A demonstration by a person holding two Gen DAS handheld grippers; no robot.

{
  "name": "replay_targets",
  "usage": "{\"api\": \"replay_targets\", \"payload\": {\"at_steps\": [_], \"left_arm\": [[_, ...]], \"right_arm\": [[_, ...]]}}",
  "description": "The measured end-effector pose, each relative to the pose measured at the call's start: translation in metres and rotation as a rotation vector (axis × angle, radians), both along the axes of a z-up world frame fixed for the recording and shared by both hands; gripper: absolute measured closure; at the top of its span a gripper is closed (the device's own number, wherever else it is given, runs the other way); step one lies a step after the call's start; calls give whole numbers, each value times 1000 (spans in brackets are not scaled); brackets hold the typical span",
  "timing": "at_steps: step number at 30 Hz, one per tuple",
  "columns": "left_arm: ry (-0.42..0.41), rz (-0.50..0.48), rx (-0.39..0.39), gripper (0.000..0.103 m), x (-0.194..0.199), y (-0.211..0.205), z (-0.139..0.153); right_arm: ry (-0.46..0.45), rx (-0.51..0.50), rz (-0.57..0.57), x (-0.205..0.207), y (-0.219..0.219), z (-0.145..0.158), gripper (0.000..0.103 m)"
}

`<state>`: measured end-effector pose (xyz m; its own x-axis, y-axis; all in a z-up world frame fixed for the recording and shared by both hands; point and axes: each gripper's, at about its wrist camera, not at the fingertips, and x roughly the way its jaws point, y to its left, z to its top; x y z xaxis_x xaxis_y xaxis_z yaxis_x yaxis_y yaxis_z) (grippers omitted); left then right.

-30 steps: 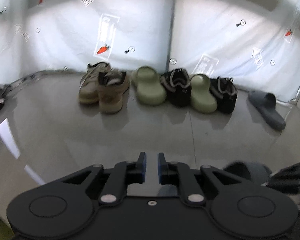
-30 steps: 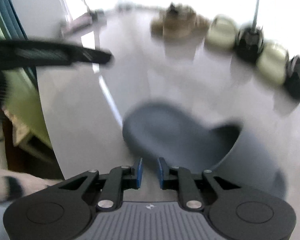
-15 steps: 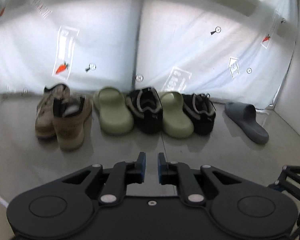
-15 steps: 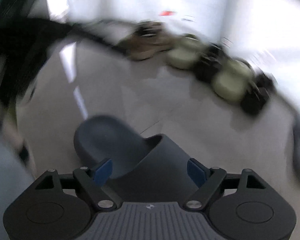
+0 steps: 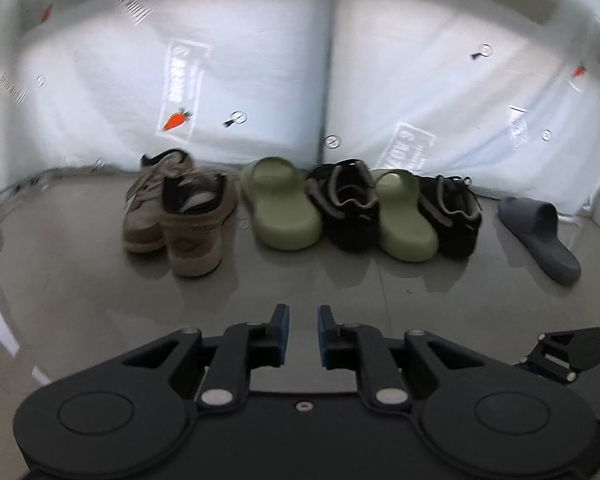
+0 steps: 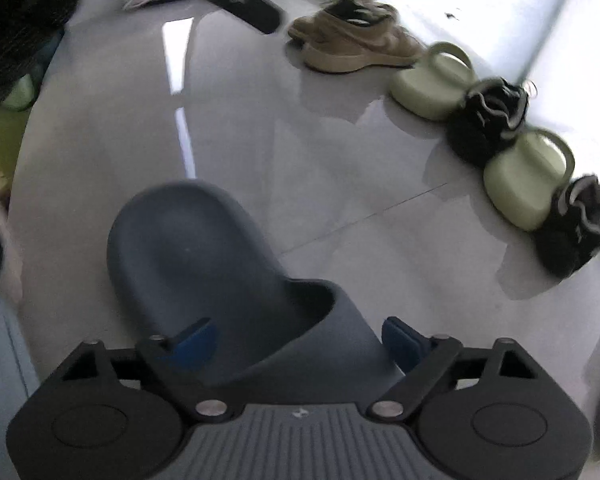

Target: Organize scattered shoes

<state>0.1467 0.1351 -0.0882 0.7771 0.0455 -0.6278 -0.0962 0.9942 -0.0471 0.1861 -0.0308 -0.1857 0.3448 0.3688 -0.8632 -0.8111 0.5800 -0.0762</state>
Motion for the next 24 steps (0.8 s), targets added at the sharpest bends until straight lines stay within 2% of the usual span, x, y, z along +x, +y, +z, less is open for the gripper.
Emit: {"api": "replay_targets", "payload": {"at_steps": [2,4,6,11,15,19,21,22,23,24], "left_arm": [[10,14,3,89,1,3,-1],[11,27,4,89,2,5,-1],[13,32,6,89,2,6,-1],[28,29,6,87,6,7,-4],[36,24,2,87,9,6,-6],[39,22,-2,87,11,6,-7],[40,25,-2,87,11,6,-7],[40,27,-3,87,10,6,-6],[41,31,-3,87,9,7,-6],[41,34,-4,87,8,7,-6]], "right_arm": [[37,40,-118,11,1,2,23],[68,68,-220,21,1,2,24],[118,118,-399,35,-4,2,24],[84,176,-356,26,-24,12,22],[56,223,-322,18,-41,21,17],[28,269,-288,11,-57,29,17],[16,288,-271,7,-65,33,23],[17,285,-266,4,-64,33,28],[18,282,-261,1,-64,33,39],[19,279,-255,-2,-63,34,42]]}}
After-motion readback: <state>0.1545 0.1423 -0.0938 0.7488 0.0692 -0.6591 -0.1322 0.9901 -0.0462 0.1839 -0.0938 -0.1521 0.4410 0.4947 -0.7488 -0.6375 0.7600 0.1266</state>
